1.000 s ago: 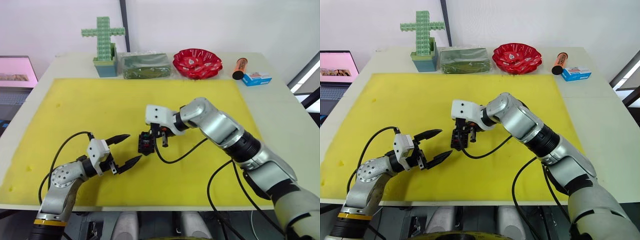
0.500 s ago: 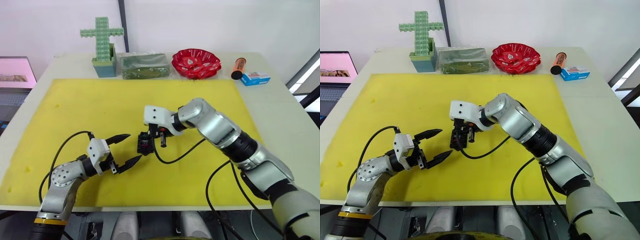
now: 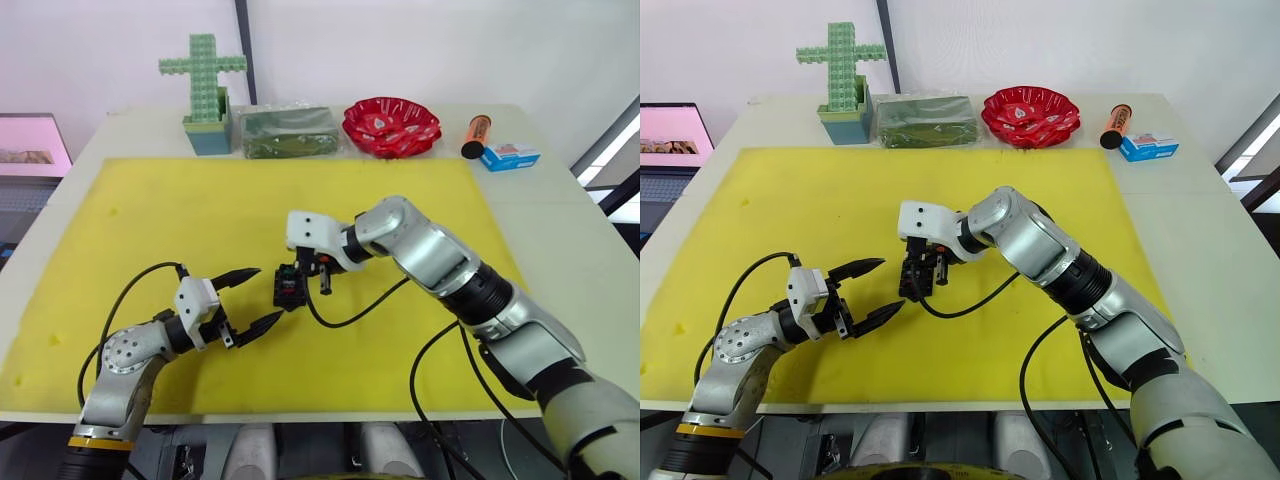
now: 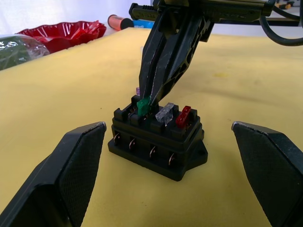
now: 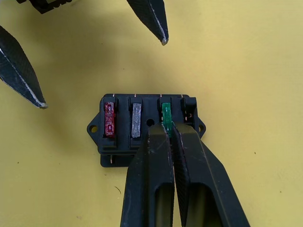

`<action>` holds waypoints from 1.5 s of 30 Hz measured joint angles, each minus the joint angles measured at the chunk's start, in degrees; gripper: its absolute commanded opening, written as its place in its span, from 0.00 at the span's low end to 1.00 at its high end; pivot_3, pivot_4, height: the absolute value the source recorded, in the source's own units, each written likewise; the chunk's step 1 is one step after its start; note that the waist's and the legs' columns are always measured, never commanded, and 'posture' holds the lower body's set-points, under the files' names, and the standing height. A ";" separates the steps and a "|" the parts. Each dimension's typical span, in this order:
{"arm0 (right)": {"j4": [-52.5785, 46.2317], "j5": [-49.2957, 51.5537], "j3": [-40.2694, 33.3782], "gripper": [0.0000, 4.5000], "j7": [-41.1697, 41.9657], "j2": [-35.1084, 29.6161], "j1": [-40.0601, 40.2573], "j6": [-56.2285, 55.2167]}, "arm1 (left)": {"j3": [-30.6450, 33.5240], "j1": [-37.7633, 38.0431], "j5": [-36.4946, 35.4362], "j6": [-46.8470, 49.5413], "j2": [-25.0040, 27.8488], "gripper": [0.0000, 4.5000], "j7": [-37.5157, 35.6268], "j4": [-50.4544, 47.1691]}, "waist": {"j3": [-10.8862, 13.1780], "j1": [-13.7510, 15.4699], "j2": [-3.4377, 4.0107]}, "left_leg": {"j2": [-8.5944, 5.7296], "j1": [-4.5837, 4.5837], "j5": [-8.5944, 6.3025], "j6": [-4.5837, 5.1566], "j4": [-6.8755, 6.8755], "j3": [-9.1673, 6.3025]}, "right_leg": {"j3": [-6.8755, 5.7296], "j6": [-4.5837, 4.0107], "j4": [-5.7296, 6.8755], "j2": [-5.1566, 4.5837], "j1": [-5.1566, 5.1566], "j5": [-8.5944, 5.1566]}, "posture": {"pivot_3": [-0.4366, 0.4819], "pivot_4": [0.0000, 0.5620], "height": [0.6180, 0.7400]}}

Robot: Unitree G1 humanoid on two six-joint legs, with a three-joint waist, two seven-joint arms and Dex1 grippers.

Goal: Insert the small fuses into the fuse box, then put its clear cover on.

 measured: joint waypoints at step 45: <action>-5.10 5.07 -8.75 0.01 -0.83 -0.07 5.08 1.56 | 0.02 -0.61 -0.02 1.11 0.58 1.00 -0.34 -0.01 | 0.00 0.11 0.00 | 0.00 -0.01 0.00 0.00 0.01 -0.01 | -0.01 0.07 0.00 0.00 0.02 0.04 | 0.48 0.27 1.00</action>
